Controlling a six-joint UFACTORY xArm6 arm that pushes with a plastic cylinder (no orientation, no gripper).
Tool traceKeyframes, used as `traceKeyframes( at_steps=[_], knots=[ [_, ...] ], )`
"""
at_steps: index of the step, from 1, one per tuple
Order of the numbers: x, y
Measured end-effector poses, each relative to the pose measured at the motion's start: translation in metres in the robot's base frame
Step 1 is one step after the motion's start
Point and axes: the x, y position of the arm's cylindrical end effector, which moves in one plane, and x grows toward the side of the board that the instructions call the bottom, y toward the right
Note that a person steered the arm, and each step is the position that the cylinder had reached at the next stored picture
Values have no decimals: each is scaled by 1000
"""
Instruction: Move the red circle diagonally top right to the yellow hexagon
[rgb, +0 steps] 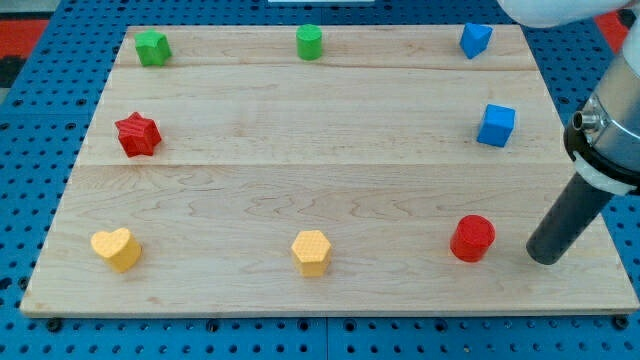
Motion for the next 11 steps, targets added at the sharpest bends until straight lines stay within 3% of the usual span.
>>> traceKeyframes(
  at_steps=[2,4,5,8,11],
  knots=[
    [0,-17],
    [-4,-88],
    [-16,-96],
    [-57,-94],
    [-66,-94]
  ],
)
